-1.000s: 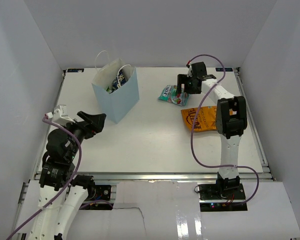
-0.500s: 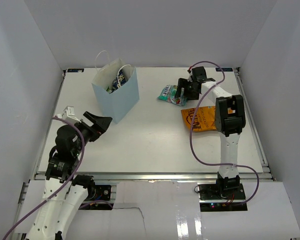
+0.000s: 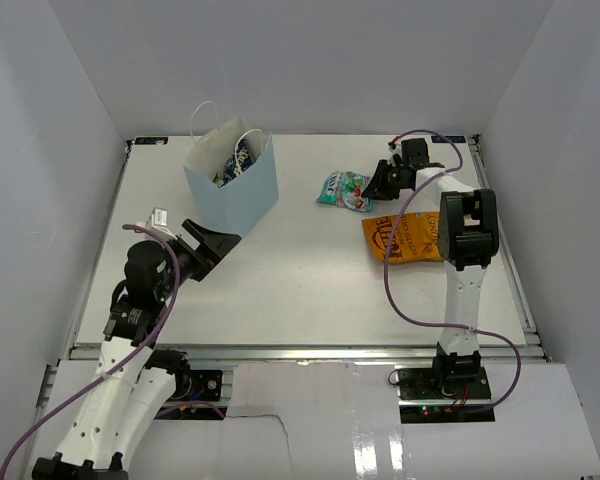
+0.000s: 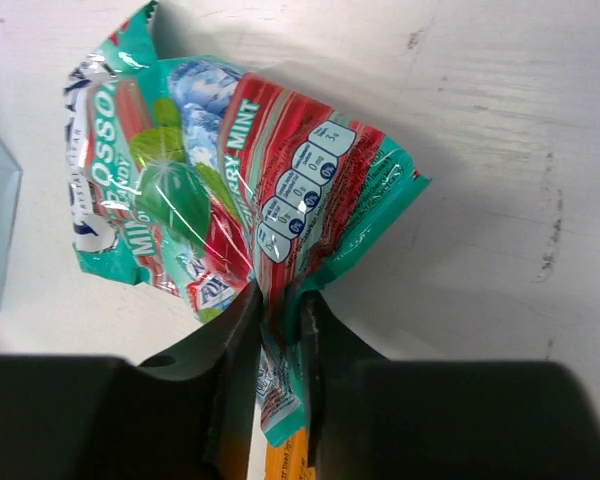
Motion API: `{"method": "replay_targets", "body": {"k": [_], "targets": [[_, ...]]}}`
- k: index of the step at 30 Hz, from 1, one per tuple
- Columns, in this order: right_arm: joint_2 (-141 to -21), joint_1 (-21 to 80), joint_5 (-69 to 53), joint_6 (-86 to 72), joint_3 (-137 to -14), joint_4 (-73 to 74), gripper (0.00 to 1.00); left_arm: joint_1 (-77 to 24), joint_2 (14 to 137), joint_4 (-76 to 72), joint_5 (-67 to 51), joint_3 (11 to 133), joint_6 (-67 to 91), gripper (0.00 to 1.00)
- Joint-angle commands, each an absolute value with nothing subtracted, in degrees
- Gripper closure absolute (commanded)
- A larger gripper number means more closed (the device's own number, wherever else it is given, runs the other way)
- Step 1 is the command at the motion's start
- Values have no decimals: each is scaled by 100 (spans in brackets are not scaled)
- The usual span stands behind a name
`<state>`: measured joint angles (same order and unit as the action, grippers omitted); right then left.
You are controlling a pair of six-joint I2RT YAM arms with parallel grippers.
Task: Place the snacks into the paper bag
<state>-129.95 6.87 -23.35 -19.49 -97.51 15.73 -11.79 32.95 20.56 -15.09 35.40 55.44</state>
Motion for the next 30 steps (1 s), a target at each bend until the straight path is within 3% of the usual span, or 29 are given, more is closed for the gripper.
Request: {"method": "replay_targets", "body": {"k": [1,7,18,30], "targets": [[-13043,598,-2846,-1802,-9536,1477,80,-1169,3471,1583,-2012,3445,5660,2],[-12657,422,-4311,-996,-9203,1371,92,-1178,3892,1196,-2478,3296,5695,2],[-11348,378,-6616,8,-7806,1739,92,-1248,4719,555,-2918,3059,5660,2],[-10459,1097,-7312,835,-7225,2645,92,-2214,5888,-536,-2883,3032,5599,2]]}}
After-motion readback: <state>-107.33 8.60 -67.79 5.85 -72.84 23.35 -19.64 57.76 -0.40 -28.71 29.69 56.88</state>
